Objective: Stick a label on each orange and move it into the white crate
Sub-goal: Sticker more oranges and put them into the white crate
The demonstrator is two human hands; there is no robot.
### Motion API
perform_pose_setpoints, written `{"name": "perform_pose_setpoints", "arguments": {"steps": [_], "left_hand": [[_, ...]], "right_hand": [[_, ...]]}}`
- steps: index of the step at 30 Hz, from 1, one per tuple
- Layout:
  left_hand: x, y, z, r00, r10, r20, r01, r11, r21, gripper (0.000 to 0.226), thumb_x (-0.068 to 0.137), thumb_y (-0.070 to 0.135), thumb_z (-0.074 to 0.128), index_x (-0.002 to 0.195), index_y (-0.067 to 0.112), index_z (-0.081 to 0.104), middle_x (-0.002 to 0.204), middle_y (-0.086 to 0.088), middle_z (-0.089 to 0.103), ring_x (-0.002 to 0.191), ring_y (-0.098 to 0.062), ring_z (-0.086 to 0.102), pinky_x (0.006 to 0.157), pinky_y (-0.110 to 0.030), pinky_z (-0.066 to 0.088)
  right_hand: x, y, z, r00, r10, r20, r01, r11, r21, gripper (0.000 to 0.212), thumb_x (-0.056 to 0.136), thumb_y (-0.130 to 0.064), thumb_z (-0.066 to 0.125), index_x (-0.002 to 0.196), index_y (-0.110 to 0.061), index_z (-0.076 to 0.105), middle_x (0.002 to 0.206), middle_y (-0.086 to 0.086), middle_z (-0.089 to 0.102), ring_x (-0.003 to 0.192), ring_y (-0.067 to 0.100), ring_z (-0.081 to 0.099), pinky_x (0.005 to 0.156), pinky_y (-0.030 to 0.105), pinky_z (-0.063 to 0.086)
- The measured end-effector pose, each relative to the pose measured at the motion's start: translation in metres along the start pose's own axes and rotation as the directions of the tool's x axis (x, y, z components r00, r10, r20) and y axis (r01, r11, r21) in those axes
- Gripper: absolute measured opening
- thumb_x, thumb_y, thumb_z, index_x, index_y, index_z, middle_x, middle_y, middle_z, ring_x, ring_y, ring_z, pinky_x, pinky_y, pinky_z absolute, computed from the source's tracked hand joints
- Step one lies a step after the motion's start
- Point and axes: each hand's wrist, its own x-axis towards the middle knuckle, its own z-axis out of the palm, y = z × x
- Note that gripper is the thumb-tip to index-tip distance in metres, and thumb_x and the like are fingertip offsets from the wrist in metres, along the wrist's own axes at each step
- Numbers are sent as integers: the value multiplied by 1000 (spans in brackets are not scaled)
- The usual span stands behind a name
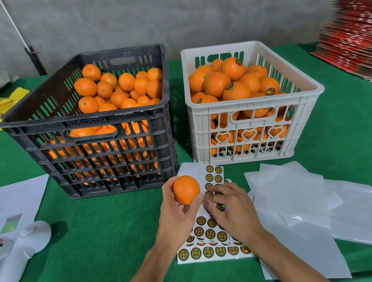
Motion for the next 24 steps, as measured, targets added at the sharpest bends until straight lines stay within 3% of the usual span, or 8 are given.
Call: {"name": "perform_pose_setpoints", "arguments": {"steps": [4, 8, 12, 14, 17, 19, 22, 24], "left_hand": [[1, -2, 0, 1000, -14, -2, 14, 1000, 9, 73, 75, 78, 76, 133, 57, 38, 116, 33, 59, 96, -1, 74, 78, -12, 56], [1, -5, -1, 999, -30, 19, 29, 999, 39, 75, 74, 79, 77, 134, 58, 37, 123, 18, 61, 94, -3, 76, 75, -18, 59], [3, -3, 0, 998, -35, 43, 32, 997, 70, 79, 70, 78, 78, 135, 60, 37, 127, 11, 63, 95, -4, 76, 81, -25, 60], [5, 0, 0, 999, -26, 44, 24, 999, 46, 75, 73, 70, 81, 135, 63, 39, 128, 7, 66, 99, -6, 76, 83, -23, 61], [10, 15, -2, 998, 37, 50, -41, 995, 90, 77, 75, 73, 79, 139, 66, 37, 132, 11, 66, 108, -7, 73, 89, -20, 59], [17, 31, -3, 996, 80, 47, -85, 989, 120, 77, 79, 65, 80, 142, 67, 35, 139, 15, 60, 117, -3, 66, 95, -20, 56], [34, 69, 4, 985, 165, 53, -172, 974, 149, 78, 86, 48, 81, 144, 65, 32, 148, 18, 48, 124, 7, 57, 94, -12, 52], [46, 101, 13, 960, 268, 80, -279, 933, 225, 80, 93, 42, 78, 153, 55, 28, 155, 22, 37, 130, 0, 54, 103, -24, 53]], "right_hand": [[4, 1, 2, 994, 109, 16, -110, 976, 190, 13, 95, -30, 72, 92, -26, 84, 118, -15, 73, 113, 9, 53, 101, 31, 42], [15, 0, -8, 948, 316, 28, -286, 813, 507, 16, 95, -25, 71, 84, -33, 80, 95, -30, 73, 101, -4, 61, 88, 18, 46], [28, -22, -12, 938, 314, -149, -188, 820, 541, 8, 95, -31, 71, 92, -34, 78, 98, -22, 71, 100, 2, 64, 89, 23, 50], [27, -34, -9, 950, 283, -132, -166, 816, 554, 8, 95, -32, 73, 92, -36, 79, 99, -21, 70, 102, 3, 64, 92, 28, 52], [26, -39, -20, 952, 293, -91, -158, 723, 673, 10, 95, -34, 72, 98, -37, 81, 105, -21, 74, 108, 2, 66, 99, 35, 54], [28, -40, -35, 967, 244, -75, -130, 722, 680, 20, 97, -43, 66, 110, -36, 79, 113, -22, 73, 115, 0, 63, 104, 37, 52], [35, -50, -59, 980, 172, -102, -96, 853, 513, 56, 89, -66, 65, 136, -36, 65, 129, -28, 62, 124, -7, 54, 108, 30, 49], [50, -61, -79, 969, 148, -197, -72, 935, 347, 77, 82, -74, 63, 147, -33, 54, 131, -21, 61, 122, -2, 55, 104, 25, 47]]}}
